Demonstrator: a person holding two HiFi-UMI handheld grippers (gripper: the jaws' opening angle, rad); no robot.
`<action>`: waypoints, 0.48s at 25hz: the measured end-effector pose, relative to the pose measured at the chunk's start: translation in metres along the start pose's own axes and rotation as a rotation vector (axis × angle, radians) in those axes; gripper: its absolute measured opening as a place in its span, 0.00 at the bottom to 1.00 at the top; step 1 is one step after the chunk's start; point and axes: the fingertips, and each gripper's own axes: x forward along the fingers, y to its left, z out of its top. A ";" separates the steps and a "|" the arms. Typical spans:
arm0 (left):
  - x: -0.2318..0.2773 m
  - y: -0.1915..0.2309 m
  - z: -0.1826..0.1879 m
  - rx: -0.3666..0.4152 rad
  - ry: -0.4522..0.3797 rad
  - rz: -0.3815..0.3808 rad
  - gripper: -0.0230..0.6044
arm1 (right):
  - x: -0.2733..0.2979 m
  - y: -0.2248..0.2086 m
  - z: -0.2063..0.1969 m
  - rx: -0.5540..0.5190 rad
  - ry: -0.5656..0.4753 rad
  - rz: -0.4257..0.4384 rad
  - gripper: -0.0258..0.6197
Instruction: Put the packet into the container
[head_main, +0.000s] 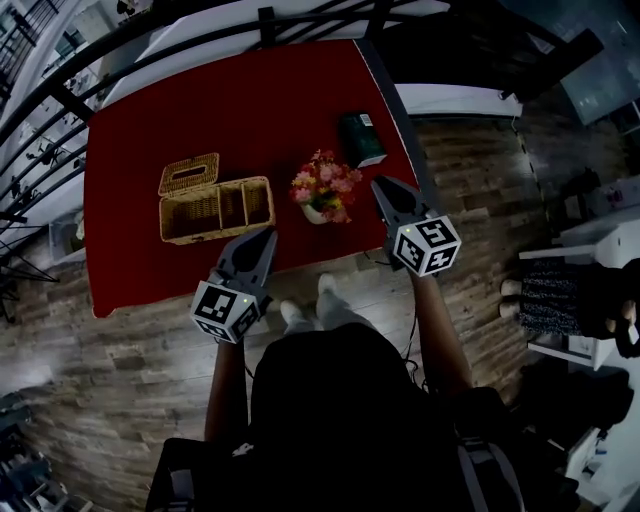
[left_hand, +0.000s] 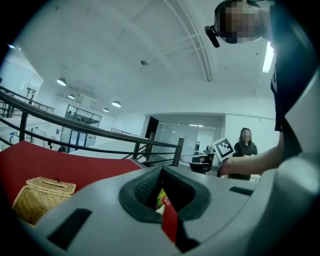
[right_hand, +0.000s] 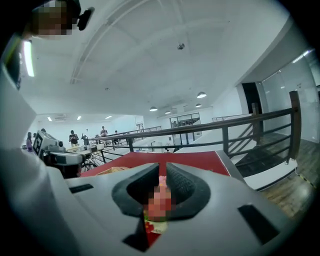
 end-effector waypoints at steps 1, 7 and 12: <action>0.005 0.001 0.002 0.005 0.000 0.005 0.05 | 0.006 -0.015 0.002 -0.005 0.008 -0.012 0.08; 0.026 0.011 0.011 0.043 -0.003 0.051 0.05 | 0.057 -0.090 -0.010 0.006 0.124 -0.046 0.32; 0.036 0.014 0.020 0.044 -0.017 0.066 0.05 | 0.106 -0.138 -0.054 0.015 0.318 -0.082 0.55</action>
